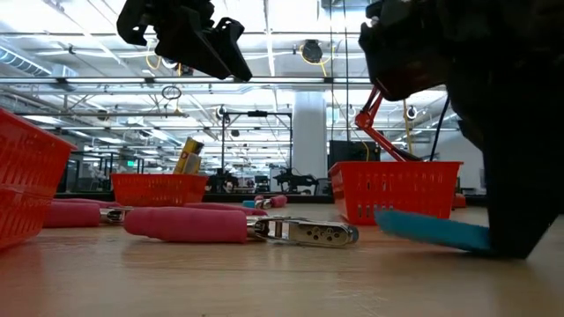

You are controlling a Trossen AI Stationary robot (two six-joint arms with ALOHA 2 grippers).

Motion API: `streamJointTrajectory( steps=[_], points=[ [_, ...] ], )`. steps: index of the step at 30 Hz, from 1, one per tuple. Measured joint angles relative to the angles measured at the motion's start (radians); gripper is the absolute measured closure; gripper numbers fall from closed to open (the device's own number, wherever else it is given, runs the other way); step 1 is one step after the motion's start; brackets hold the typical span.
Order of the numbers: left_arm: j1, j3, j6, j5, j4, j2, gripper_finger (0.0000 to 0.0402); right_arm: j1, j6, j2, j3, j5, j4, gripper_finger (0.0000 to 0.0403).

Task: Pick & Place School Supplies
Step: Put the blue eraser into the middle red basket

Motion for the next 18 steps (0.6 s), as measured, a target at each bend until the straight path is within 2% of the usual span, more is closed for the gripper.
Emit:
streamJointTrajectory(
  steps=[3,6,10,14,18],
  points=[
    [0.000,0.000,-0.003,0.000,-0.001,0.000,0.0153,-0.002,-0.046,0.001,0.000,0.006,0.004,0.0394],
    [0.000,0.000,-0.003,0.000,-0.001,0.000,0.0153,0.005,-0.073,-0.004,0.000,0.015,0.008,0.0385],
    [0.005,0.000,-0.008,0.000,-0.002,0.000,0.0153,0.010,-0.080,-0.014,0.000,-0.008,0.020,0.0330],
    [0.013,0.000,-0.010,0.009,-0.004,0.000,0.0153,0.008,-0.093,-0.015,0.001,-0.063,0.023,0.0253],
    [0.019,0.000,-0.009,0.024,-0.004,0.000,0.0153,0.010,-0.091,-0.016,0.002,-0.067,0.008,0.0177]
  ],
)
